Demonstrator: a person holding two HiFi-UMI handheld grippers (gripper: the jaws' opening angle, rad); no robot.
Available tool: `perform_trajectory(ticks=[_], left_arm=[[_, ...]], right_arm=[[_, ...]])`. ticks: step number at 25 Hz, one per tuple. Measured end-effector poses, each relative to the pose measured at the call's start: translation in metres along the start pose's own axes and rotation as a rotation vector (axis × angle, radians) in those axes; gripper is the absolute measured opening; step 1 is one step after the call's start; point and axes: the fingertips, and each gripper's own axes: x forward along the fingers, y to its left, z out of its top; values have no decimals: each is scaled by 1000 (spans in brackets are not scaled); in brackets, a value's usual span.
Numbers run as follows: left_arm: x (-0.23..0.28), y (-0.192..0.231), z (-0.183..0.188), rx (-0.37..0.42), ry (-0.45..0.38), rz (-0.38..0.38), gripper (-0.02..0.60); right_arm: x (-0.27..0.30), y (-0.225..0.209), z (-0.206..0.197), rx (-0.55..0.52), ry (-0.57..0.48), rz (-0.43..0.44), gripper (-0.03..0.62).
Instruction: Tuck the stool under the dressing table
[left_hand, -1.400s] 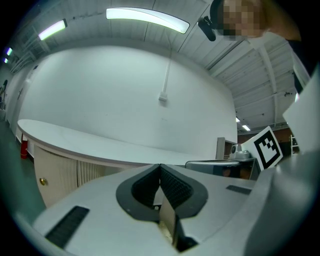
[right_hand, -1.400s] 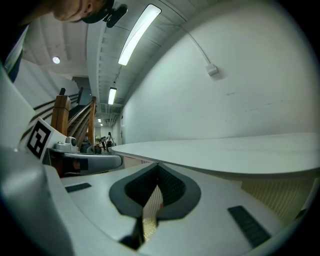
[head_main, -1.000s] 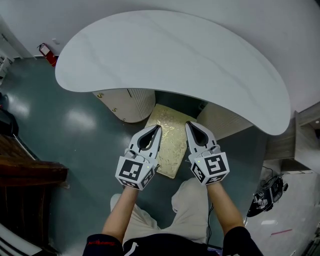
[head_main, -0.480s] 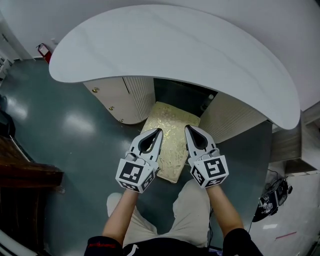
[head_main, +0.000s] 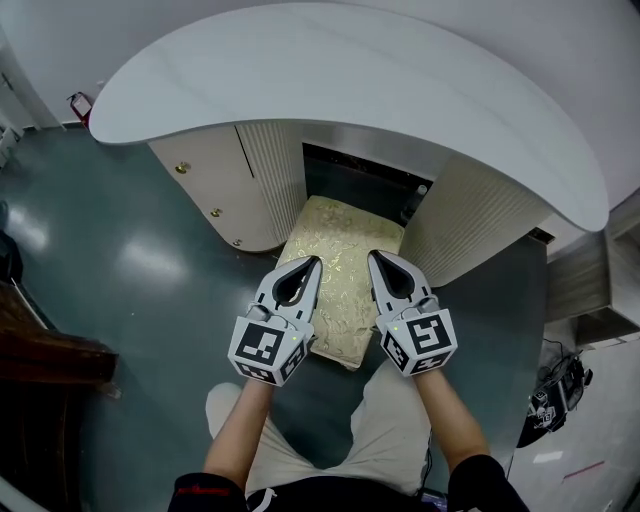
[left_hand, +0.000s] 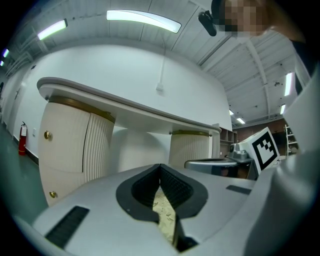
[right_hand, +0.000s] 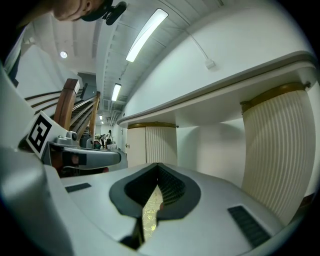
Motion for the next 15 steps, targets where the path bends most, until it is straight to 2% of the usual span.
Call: perform_trajectory(ticks=[15], left_arm=[[-33, -12, -20, 166, 23, -106, 17]], right_arm=[[-23, 34, -14, -100, 20, -11, 12]])
